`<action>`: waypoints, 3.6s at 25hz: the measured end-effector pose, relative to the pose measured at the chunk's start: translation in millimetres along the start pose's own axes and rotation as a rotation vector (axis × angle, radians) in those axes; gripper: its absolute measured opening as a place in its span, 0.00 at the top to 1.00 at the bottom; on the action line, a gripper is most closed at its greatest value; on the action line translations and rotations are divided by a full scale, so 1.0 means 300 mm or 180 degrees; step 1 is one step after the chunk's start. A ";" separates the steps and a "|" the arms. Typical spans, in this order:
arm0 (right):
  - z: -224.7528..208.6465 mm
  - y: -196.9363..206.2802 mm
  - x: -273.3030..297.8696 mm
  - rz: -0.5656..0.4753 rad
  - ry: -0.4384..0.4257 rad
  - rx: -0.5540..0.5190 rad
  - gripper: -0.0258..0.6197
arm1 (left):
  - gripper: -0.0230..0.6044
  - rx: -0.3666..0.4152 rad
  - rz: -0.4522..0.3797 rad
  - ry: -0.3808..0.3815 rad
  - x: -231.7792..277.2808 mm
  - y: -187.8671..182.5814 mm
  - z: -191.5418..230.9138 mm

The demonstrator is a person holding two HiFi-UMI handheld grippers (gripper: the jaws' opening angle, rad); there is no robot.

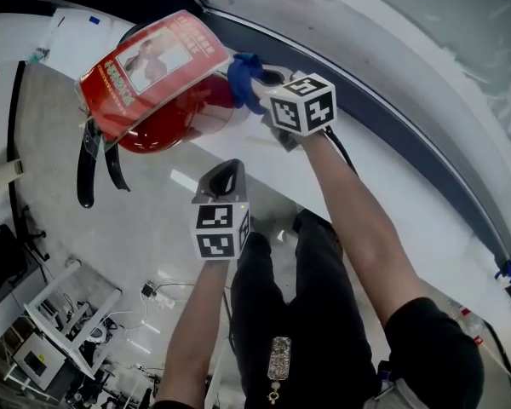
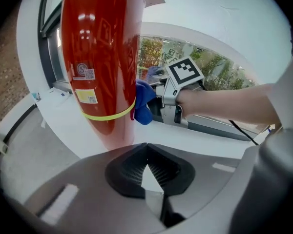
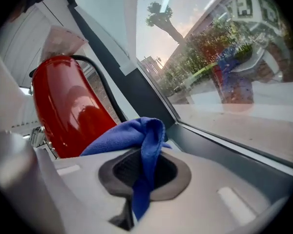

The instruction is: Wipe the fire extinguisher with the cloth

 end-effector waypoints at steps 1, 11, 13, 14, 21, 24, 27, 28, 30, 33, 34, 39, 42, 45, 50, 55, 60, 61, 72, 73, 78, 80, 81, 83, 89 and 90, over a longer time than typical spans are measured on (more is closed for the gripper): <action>-0.004 -0.010 0.017 -0.0009 -0.0003 0.0030 0.92 | 0.95 0.0002 0.0005 -0.0017 0.003 -0.003 0.005; -0.022 -0.038 0.179 0.0192 -0.0042 -0.0206 0.92 | 0.95 0.0046 -0.0011 -0.0070 0.028 -0.054 0.042; -0.027 -0.036 0.183 0.0248 -0.0046 -0.0312 0.92 | 0.95 0.0033 0.0005 -0.0084 0.030 -0.045 0.052; -0.029 -0.032 0.177 0.0263 -0.0034 -0.0375 0.92 | 0.95 0.0025 0.0018 -0.0095 0.030 -0.039 0.059; -0.044 0.076 0.059 0.0303 0.0181 -0.0617 0.92 | 0.95 -0.0064 0.0074 -0.0082 0.039 0.000 0.066; -0.029 0.140 -0.004 0.0308 0.0234 -0.0657 0.92 | 0.95 -0.0062 0.0091 -0.0055 0.034 0.019 0.065; 0.011 0.220 -0.052 0.0385 0.0240 -0.0654 0.92 | 0.95 -0.0058 0.0094 -0.0033 0.027 0.040 0.072; 0.028 0.248 -0.063 0.0417 0.0242 -0.0643 0.92 | 0.95 -0.0057 0.0097 -0.0021 0.024 0.049 0.075; 0.061 0.299 -0.075 0.0471 0.0255 -0.0595 0.92 | 0.95 -0.0056 0.0101 0.0004 0.014 0.065 0.082; 0.111 0.351 -0.074 0.0507 0.0289 -0.0502 0.92 | 0.95 -0.0033 0.0119 0.0026 -0.014 0.096 0.100; 0.128 0.363 -0.072 0.0511 0.0291 -0.0479 0.92 | 0.95 -0.0016 0.0134 0.0032 -0.025 0.107 0.109; 0.223 0.449 -0.037 0.0584 0.0221 -0.0434 0.92 | 0.95 0.0087 0.0217 0.0064 -0.076 0.167 0.157; 0.286 0.503 0.007 0.0614 0.0179 -0.0376 0.92 | 0.95 0.0144 0.0285 0.0052 -0.098 0.204 0.177; 0.279 0.520 0.043 0.0649 0.0281 -0.0342 0.92 | 0.95 0.0193 0.0328 0.0083 -0.095 0.218 0.165; 0.236 0.568 0.058 0.0840 0.0359 -0.0424 0.92 | 0.95 0.0125 0.0373 0.0098 -0.076 0.266 0.156; 0.121 0.587 0.067 0.1049 0.0435 -0.0434 0.92 | 0.95 0.0037 0.0351 0.0117 -0.013 0.241 0.138; 0.067 0.565 0.060 0.1082 0.0530 -0.0359 0.92 | 0.95 -0.0038 0.0365 0.0121 0.038 0.221 0.132; 0.057 0.555 0.055 0.1069 0.0553 -0.0323 0.92 | 0.95 -0.0050 0.0369 0.0127 0.048 0.216 0.128; -0.135 0.395 0.119 0.1103 0.0534 -0.0548 0.92 | 0.95 -0.0153 0.0340 0.0148 0.114 0.143 0.103; -0.146 0.387 0.129 0.1124 0.0517 -0.0610 0.92 | 0.95 -0.0194 0.0336 0.0155 0.122 0.140 0.102; -0.167 0.356 0.186 0.1188 0.0411 -0.0912 0.92 | 0.95 -0.0300 0.0295 0.0132 0.159 0.107 0.107; -0.182 0.342 0.197 0.1194 0.0378 -0.0975 0.92 | 0.95 -0.0349 0.0255 0.0143 0.183 0.090 0.094; -0.189 0.333 0.202 0.1189 0.0370 -0.0995 0.92 | 0.95 -0.0363 0.0233 0.0157 0.195 0.080 0.085; -0.191 0.317 0.216 0.1177 0.0341 -0.1038 0.92 | 0.95 -0.0370 0.0206 0.0184 0.212 0.063 0.068; -0.164 0.272 0.256 0.1117 0.0109 -0.1297 0.92 | 0.95 -0.0464 0.0141 0.0186 0.272 0.033 0.041; -0.162 0.269 0.258 0.1105 0.0089 -0.1333 0.92 | 0.95 -0.0468 0.0133 0.0183 0.280 0.027 0.040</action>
Point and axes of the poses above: the fingertips, and each gripper's own axes: x forward along the fingers, z to its left, y out of its underside, the point moved 4 cm from there along -x, backward along the fingers, and after that the axes turned 13 degrees about y, right-handed, at the moved point
